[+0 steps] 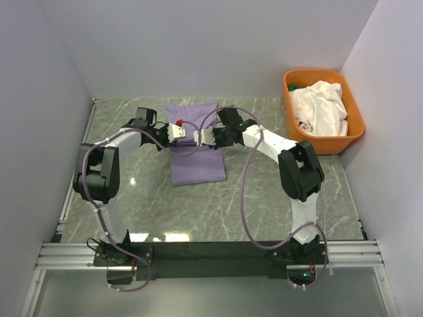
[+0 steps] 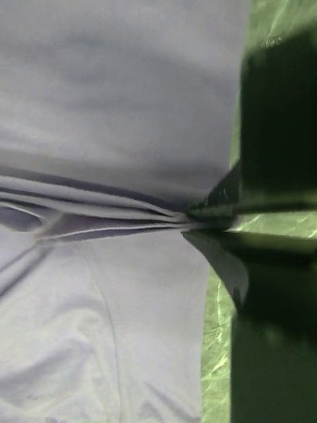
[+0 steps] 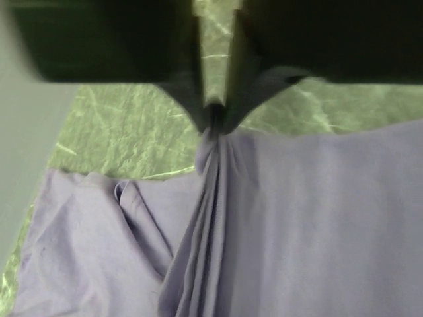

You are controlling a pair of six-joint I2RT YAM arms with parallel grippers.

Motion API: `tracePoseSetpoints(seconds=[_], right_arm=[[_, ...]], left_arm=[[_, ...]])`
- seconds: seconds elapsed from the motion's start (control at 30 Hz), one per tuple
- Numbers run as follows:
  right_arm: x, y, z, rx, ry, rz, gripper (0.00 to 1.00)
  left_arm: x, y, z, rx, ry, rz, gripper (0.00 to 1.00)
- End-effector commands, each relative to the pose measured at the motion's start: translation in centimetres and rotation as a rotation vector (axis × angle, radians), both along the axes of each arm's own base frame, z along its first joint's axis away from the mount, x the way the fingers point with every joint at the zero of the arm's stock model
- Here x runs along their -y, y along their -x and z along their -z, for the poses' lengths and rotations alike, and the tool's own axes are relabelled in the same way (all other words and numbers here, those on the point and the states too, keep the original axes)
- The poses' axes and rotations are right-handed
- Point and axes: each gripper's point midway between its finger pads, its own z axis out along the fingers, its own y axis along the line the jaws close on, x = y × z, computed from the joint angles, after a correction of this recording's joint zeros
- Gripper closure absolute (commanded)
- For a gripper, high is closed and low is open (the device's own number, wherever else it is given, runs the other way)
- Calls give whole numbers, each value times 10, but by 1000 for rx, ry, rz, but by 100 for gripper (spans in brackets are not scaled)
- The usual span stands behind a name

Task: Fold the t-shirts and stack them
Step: Fold the tshirt

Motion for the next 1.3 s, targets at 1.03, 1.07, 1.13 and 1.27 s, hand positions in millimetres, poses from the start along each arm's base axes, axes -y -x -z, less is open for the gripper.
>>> tracePoseSetpoints(seconds=[1.03, 1.07, 1.13, 1.27], right_arm=[[4, 142, 52, -137, 0, -97, 52], [4, 143, 57, -147, 11, -101, 52], [3, 142, 61, -146, 23, -109, 53], [5, 140, 70, -163, 60, -100, 64]], left_arm=[[23, 149, 26, -63, -21, 112, 46], [24, 149, 30, -90, -22, 98, 47], [27, 149, 29, -106, -19, 105, 49], [27, 157, 42, -147, -58, 107, 52]])
